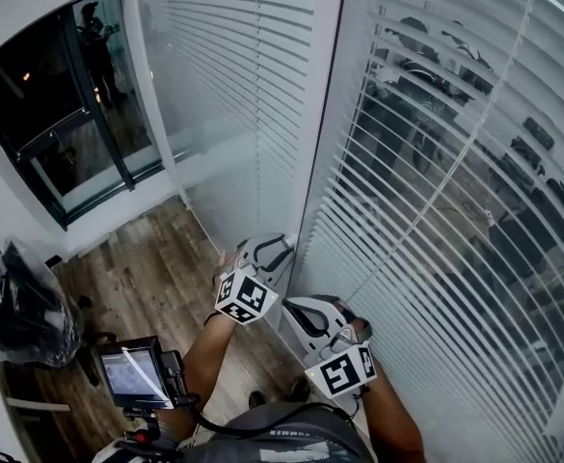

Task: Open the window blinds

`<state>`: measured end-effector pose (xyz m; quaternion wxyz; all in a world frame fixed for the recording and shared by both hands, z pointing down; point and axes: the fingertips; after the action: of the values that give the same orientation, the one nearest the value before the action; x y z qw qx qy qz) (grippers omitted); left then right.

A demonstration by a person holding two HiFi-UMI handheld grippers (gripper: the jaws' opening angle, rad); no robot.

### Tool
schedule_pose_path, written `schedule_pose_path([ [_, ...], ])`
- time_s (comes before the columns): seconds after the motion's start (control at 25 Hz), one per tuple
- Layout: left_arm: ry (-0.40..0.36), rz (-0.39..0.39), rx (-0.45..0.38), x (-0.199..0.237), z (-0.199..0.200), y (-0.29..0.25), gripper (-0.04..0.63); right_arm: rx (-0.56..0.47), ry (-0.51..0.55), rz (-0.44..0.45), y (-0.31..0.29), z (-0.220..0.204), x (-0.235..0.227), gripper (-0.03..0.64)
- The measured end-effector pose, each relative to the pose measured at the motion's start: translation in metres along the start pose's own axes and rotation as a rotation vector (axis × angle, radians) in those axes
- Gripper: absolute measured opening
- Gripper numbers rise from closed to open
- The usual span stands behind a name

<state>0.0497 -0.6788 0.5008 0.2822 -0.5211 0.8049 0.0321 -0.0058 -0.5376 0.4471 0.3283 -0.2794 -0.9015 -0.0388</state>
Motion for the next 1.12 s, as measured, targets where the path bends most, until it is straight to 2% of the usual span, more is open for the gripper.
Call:
schedule_pose_path([
  [0.04,0.029,-0.010,-0.009,-0.003,-0.004,0.001,0.128,-0.002,-0.003,0.003,-0.001,-0.003,0.005,0.002],
  [0.08,0.092,-0.029,-0.034,-0.005,-0.006,0.002,0.127,-0.003,-0.007,0.006,-0.002,-0.005,0.009,0.003],
  [0.12,0.195,-0.058,-0.080,-0.006,-0.007,0.003,0.127,-0.004,-0.009,0.008,-0.003,-0.006,0.012,0.002],
  [0.16,0.337,-0.096,-0.144,-0.006,-0.006,0.003,0.126,-0.005,-0.010,0.010,-0.004,-0.007,0.014,0.002],
  [0.28,0.840,-0.209,-0.376,0.001,-0.002,0.004,0.125,-0.006,-0.012,0.019,-0.005,-0.005,0.010,0.003],
  [0.32,0.964,-0.231,-0.437,0.003,0.001,0.006,0.126,-0.005,-0.011,0.023,-0.004,-0.002,0.009,0.003],
  [0.36,1.037,-0.239,-0.478,0.004,0.004,0.009,0.126,-0.004,-0.010,0.025,-0.003,0.001,0.009,0.002],
  [0.4,1.048,-0.230,-0.491,0.004,0.007,0.012,0.126,-0.002,-0.008,0.025,-0.002,0.004,0.010,0.003],
  [0.44,0.994,-0.205,-0.473,0.003,0.007,0.016,0.126,-0.002,-0.007,0.025,-0.001,0.005,0.012,0.002],
  [0.48,0.885,-0.165,-0.430,0.002,0.007,0.019,0.126,-0.001,-0.007,0.025,-0.001,0.005,0.015,0.003],
  [0.52,0.736,-0.115,-0.367,0.000,0.005,0.021,0.126,-0.001,-0.007,0.024,-0.001,0.004,0.018,0.002],
  [0.64,0.224,0.033,-0.136,-0.001,-0.003,0.018,0.163,-0.001,-0.007,0.023,-0.005,-0.003,0.017,0.002],
  [0.68,0.104,0.059,-0.076,-0.002,-0.005,0.015,0.162,0.001,-0.007,0.022,-0.007,-0.005,0.016,0.002],
  [0.76,-0.033,0.073,-0.010,-0.004,-0.005,0.009,0.159,0.006,-0.007,0.019,-0.008,-0.008,0.016,0.003],
  [0.84,-0.089,0.066,0.019,-0.006,-0.001,0.007,0.132,0.012,-0.007,0.018,-0.008,-0.006,0.015,0.003],
  [0.88,-0.081,0.057,0.020,-0.005,0.001,0.007,0.130,0.015,-0.006,0.018,-0.008,-0.004,0.013,0.003],
  [0.92,-0.033,0.038,0.004,-0.003,0.005,0.008,0.129,0.018,-0.004,0.018,-0.007,-0.001,0.010,0.002],
  [0.96,0.065,0.005,-0.038,0.000,0.009,0.007,0.127,0.020,-0.002,0.017,-0.007,0.001,0.006,0.002],
  [1.0,0.212,-0.040,-0.106,0.003,0.013,0.007,0.127,0.022,-0.001,0.017,-0.006,0.003,0.002,0.002],
  [1.12,0.767,-0.183,-0.360,0.011,0.019,0.009,0.126,0.026,0.000,0.015,-0.007,0.006,-0.004,0.003],
])
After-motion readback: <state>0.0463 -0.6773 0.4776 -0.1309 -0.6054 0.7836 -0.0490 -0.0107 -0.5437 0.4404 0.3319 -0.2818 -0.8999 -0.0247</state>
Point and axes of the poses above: the fingertips, and each gripper's own axes: y backward along the fingers, x to its left, z out of its top, and after that the axes turned 5 degrees about -z, right-handed
